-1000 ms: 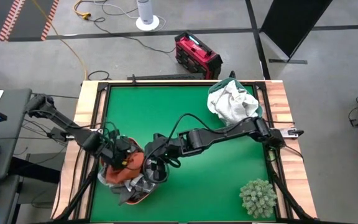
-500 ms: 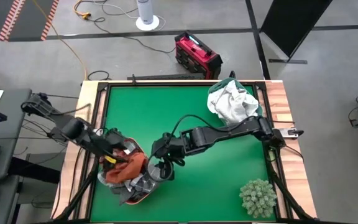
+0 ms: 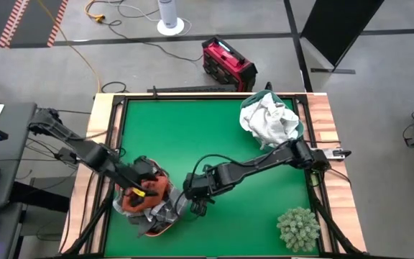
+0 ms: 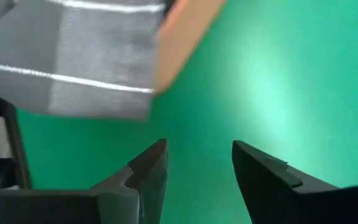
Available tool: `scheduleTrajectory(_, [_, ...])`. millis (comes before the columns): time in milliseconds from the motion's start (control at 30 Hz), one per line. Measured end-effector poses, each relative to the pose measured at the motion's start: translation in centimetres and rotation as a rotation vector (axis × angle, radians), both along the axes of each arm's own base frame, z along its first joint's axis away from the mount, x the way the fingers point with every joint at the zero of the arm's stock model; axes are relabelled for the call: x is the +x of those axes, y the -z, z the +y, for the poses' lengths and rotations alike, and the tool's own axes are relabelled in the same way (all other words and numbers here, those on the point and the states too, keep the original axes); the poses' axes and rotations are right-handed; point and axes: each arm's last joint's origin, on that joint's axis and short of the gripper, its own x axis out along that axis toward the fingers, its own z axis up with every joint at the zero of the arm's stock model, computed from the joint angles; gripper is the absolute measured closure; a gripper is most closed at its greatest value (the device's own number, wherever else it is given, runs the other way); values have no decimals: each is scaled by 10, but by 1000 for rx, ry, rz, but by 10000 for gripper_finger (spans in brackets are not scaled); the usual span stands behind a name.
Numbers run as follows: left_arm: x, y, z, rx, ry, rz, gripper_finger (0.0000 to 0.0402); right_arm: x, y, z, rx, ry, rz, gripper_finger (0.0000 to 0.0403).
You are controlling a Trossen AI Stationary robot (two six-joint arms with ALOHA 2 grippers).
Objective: Sort towels by color in basket
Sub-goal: Adjust the towels in the orange bin
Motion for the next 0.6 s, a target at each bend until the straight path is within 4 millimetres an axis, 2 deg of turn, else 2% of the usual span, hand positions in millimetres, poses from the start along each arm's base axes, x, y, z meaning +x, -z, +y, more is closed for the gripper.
scheduleTrajectory(133, [10,26,-13,56,35,128,143,1,20,9,39,21,-21,198])
scheduleTrajectory(367, [24,63,-27,150,47,235,143,9,4,8,63,74,-123,198])
scheduleTrajectory(500, [28,70,-29,218,90,250,143,11,-1,9,66,78,-149,198])
scheduleTrajectory(600, [24,62,-27,222,145,230,143,9,0,10,72,93,-131,198])
